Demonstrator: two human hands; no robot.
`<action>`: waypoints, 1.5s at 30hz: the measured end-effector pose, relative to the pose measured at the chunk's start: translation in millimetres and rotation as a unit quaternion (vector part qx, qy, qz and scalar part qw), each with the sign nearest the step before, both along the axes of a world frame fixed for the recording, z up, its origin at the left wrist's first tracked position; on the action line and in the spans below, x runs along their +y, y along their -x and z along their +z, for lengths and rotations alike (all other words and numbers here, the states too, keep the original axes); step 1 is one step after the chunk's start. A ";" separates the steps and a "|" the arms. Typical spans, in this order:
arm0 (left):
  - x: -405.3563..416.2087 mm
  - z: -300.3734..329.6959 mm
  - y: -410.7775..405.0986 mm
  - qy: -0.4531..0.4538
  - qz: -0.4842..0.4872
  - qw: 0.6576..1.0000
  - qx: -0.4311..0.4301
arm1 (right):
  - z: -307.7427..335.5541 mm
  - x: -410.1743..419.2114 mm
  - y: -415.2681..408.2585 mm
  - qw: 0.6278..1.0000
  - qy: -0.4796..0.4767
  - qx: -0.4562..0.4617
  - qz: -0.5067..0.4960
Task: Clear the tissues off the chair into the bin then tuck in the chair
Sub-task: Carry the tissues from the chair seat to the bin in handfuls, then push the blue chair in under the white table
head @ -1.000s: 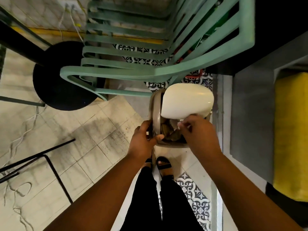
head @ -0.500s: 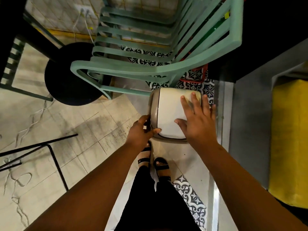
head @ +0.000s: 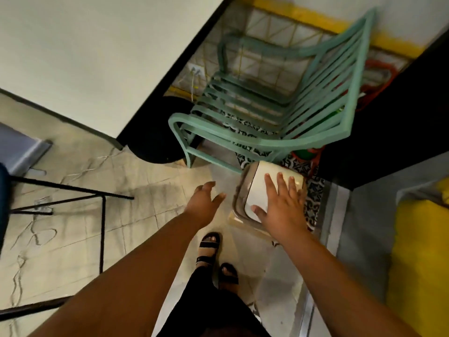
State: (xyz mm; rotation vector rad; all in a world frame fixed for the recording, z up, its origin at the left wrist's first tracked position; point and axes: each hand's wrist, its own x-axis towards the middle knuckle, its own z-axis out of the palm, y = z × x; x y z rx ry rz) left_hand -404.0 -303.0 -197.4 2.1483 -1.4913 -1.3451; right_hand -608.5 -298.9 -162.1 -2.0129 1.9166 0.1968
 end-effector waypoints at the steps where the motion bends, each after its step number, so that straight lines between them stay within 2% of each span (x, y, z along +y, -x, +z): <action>1: 8.5 8.2 -9.4 0.009 0.003 1.000 -0.006 | 7.8 4.4 -9.9 1.000 -0.008 -0.017 0.019; 4: 20.1 38.2 -37.7 0.032 -0.002 0.999 -0.043 | 32.5 3.0 -42.3 0.996 -0.027 -0.039 0.077; 9: 69.9 107.0 -115.1 0.079 0.068 0.988 -0.115 | 79.9 10.9 -126.0 0.975 -0.020 -0.045 0.217; 12: 124.0 147.1 -173.4 0.103 0.128 0.975 -0.149 | 111.6 32.0 -198.2 0.941 -0.007 -0.044 0.337; 15: 167.6 176.4 -215.7 0.133 0.153 0.958 -0.202 | 141.4 52.6 -255.5 0.909 0.019 -0.052 0.413; 23: 328.2 253.1 -336.3 0.163 0.274 0.880 -0.352 | 208.0 165.6 -418.1 0.811 0.053 -0.088 0.576; 28: 425.1 294.5 -402.7 0.165 0.275 0.856 -0.405 | 237.3 242.0 -500.6 0.779 0.073 -0.092 0.616; 34: 501.1 324.2 -458.9 0.163 0.203 0.850 -0.458 | 255.7 310.2 -567.1 0.766 0.088 -0.093 0.630; 45: 552.5 351.9 -554.4 0.183 0.164 0.818 -0.521 | 287.5 371.4 -654.1 0.751 0.099 -0.105 0.645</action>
